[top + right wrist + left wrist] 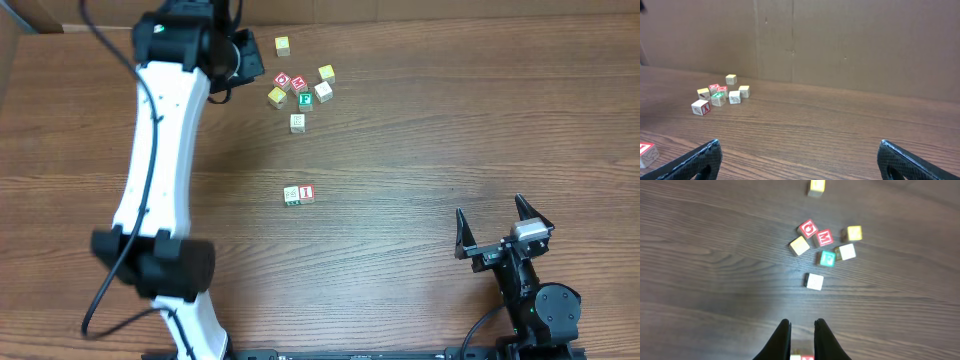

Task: Flip 5 blocks
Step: 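Reach the left gripper forward over the block cluster, then lower the left gripper and grasp the E block in the cluster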

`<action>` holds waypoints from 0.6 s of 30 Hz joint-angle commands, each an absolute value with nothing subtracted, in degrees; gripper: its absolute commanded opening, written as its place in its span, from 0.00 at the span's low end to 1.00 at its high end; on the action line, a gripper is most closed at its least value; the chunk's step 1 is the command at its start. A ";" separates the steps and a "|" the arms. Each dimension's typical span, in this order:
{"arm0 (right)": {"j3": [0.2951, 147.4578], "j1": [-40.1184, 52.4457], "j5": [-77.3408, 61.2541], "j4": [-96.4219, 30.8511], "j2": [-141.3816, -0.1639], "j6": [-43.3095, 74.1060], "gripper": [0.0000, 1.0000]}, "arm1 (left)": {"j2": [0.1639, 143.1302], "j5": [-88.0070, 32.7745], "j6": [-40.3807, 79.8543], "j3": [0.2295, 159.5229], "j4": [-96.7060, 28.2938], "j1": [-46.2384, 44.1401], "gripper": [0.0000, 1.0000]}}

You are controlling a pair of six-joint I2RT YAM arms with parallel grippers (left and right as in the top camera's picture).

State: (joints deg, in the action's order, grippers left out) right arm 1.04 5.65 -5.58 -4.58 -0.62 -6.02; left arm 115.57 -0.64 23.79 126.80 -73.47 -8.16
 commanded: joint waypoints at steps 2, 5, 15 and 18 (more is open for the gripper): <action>0.45 5.39 -5.65 -4.36 -0.23 -6.04 1.00 | 123.90 -4.49 22.22 127.09 -71.85 -9.06 0.13; 0.45 5.39 -5.65 -4.36 -0.23 -6.02 1.00 | 128.25 -4.45 22.17 127.09 -70.46 -10.39 0.18; 0.45 5.39 -5.67 -4.36 -0.23 -6.02 1.00 | 133.82 -2.33 20.67 126.52 -66.50 -14.02 0.48; 0.45 5.39 -5.65 -4.36 -0.23 -6.04 1.00 | 133.82 -0.51 19.68 126.41 -66.70 -14.87 0.51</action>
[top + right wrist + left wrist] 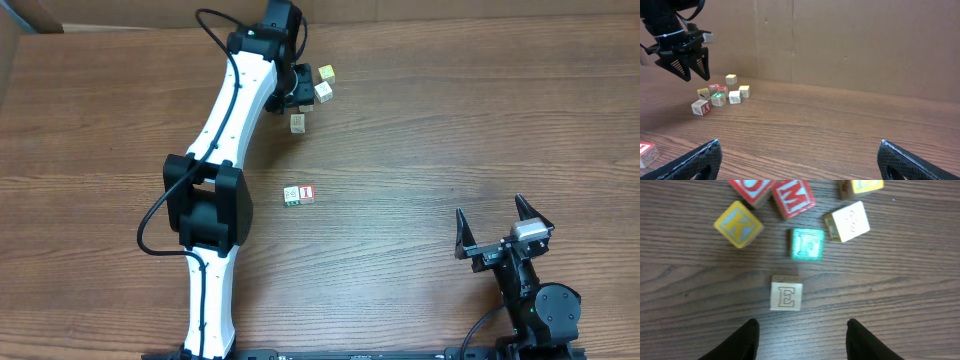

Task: Flip 5 blocks
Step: 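Lower the left gripper and grasp the E block in the cluster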

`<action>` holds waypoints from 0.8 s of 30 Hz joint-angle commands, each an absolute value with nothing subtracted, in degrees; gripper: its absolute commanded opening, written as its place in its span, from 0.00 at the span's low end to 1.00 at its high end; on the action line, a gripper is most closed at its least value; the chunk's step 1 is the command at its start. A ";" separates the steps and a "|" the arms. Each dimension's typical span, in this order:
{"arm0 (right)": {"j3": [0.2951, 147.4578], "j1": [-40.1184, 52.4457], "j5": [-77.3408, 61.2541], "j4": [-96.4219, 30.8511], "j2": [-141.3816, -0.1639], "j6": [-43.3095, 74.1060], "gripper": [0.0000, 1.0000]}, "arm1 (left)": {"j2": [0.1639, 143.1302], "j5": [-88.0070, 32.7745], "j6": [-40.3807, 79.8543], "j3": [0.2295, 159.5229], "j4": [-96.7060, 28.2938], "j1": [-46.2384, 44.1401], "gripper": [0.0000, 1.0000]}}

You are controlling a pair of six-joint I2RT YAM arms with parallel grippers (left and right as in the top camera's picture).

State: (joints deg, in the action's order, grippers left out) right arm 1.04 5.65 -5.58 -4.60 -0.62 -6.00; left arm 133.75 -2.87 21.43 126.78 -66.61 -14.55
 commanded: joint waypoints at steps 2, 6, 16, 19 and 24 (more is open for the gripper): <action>0.45 5.39 -5.65 -4.36 -0.23 -6.04 1.00 | 133.82 2.44 19.75 125.82 -66.52 -15.38 0.52; 0.45 5.39 -5.67 -4.36 -0.23 -6.04 1.00 | 133.84 4.78 19.97 124.20 -65.47 -15.90 0.52; 0.45 5.39 -5.65 -4.36 -0.23 -6.04 1.00 | 133.84 4.56 19.62 117.34 -59.86 -15.90 0.49; 0.45 5.39 -5.65 -4.36 -0.23 -6.02 1.00 | 133.84 4.45 19.18 115.68 -58.00 -15.92 0.49; 0.45 5.39 -5.65 -4.36 -0.23 -6.04 1.00 | 133.84 4.40 15.94 114.02 -55.96 -16.23 0.49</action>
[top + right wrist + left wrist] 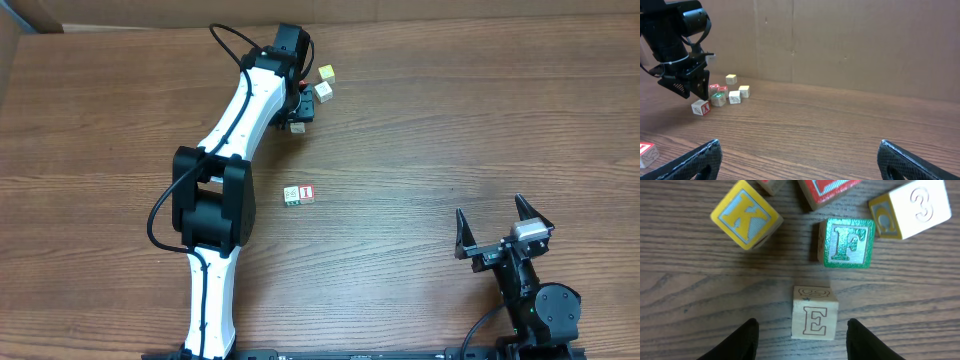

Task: Flip 5 blocks
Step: 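Lower the left gripper and grasp the E block in the cluster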

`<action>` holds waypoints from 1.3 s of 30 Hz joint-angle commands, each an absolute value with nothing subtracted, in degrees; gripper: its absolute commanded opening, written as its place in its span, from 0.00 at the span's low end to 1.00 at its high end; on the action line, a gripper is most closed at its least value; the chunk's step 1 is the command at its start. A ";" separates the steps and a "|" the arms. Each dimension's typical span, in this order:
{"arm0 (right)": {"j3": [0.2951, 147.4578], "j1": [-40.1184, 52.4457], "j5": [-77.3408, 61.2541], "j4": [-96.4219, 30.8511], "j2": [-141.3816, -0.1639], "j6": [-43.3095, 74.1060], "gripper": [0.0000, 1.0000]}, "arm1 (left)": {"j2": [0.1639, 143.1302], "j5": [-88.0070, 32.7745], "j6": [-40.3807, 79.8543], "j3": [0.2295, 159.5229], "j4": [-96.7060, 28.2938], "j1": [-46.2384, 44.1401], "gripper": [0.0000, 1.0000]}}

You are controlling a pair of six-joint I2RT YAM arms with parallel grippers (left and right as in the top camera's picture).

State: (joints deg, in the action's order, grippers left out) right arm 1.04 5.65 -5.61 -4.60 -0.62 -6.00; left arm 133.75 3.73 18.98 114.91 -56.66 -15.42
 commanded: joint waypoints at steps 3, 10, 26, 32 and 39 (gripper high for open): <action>0.45 5.39 -5.67 -4.36 -0.23 -6.02 1.00 | 133.84 3.99 15.16 112.64 -54.78 -16.38 0.49; 0.45 5.39 -5.65 -4.36 -0.23 -6.04 1.00 | 133.84 3.18 14.11 109.78 -50.74 -16.47 0.47; 0.45 5.39 -5.65 -4.36 -0.23 -6.04 1.00 | 133.84 3.18 14.35 108.38 -48.97 -16.53 0.34; 0.45 5.39 -5.65 -4.36 -0.23 -6.04 1.00 | 133.84 3.14 14.87 108.36 -49.08 -16.53 0.32; 0.45 5.39 -5.65 -4.36 -0.23 -6.02 1.00 | 133.82 2.94 15.44 108.38 -49.63 -16.53 0.25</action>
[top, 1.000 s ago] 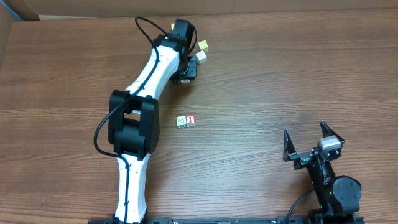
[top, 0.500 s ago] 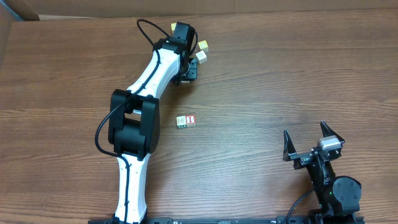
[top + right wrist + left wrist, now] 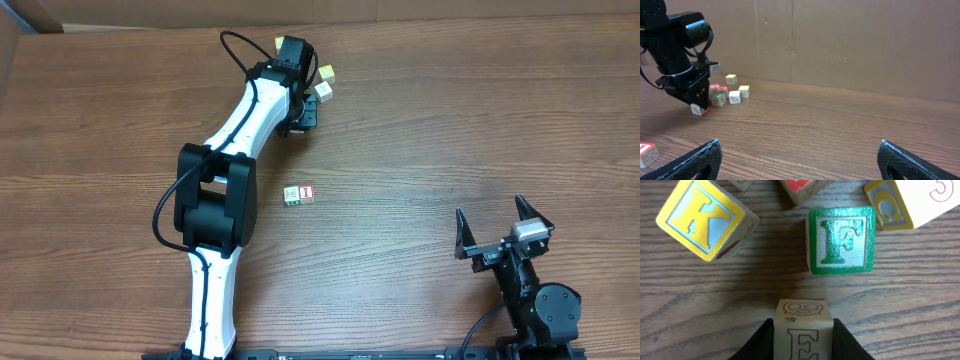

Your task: Flip 5 blocks

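Note:
In the left wrist view, my left gripper (image 3: 803, 324) is shut on a plain wooden block with an outlined E (image 3: 803, 340), one black finger against each side. Just beyond it lie a green F block (image 3: 841, 240), a yellow-and-blue K block (image 3: 705, 220), a white block with a yellow C side (image 3: 905, 200) and part of a red block (image 3: 802, 187). Overhead, the left gripper (image 3: 301, 113) sits over this cluster at the table's far side and hides most of it. My right gripper (image 3: 497, 232) stands open near the front right, holding nothing.
Two blocks stand side by side mid-table, one green-marked and one red (image 3: 298, 194). A yellow block (image 3: 326, 73) and a white one (image 3: 323, 90) show beside the left wrist. A cardboard wall (image 3: 840, 40) backs the table.
My left gripper was open on either side of the E block, with wide gaps. Now it is lower and shut on that block. The right arm has not moved.
My left gripper was first nearly shut, high above and short of the far cluster. It then stood open over the E block, closer at each moment. Now its fingers press on that block's sides. The right gripper stayed open at the front right throughout.

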`<action>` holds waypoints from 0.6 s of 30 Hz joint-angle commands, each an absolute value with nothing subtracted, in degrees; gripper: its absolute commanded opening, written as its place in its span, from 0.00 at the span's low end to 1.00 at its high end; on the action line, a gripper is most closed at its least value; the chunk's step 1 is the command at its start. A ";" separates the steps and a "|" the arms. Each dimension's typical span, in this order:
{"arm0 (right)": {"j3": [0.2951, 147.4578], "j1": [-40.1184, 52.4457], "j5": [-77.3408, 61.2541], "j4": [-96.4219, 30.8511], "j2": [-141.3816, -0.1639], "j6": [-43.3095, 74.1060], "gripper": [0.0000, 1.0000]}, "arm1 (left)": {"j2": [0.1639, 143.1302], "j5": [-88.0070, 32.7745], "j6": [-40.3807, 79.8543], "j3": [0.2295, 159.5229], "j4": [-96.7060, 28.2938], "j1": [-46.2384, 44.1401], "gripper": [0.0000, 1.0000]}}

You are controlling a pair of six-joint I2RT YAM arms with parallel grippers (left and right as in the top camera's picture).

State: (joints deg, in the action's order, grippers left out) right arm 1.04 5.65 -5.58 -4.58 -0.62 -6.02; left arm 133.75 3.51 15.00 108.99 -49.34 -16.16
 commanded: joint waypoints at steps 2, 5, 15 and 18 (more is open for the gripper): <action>0.45 5.39 -5.65 -4.36 -0.23 -6.04 1.00 | 133.82 2.94 15.46 108.49 -50.26 -16.53 0.25; 0.45 5.39 -5.67 -4.36 -0.23 -6.04 1.00 | 133.53 2.96 15.44 108.88 -51.48 -16.43 0.22; 0.45 5.39 -5.65 -4.36 -0.23 -6.04 1.00 | 125.60 3.14 17.41 109.56 -55.55 -16.43 0.19; 0.45 5.39 -5.65 -4.36 -0.23 -6.04 1.00 | 121.25 3.07 18.59 109.56 -58.50 -16.43 0.16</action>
State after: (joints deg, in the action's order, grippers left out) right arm 1.04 5.65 -5.58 -4.56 -0.62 -6.02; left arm 128.38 3.46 16.56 109.06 -57.23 -16.16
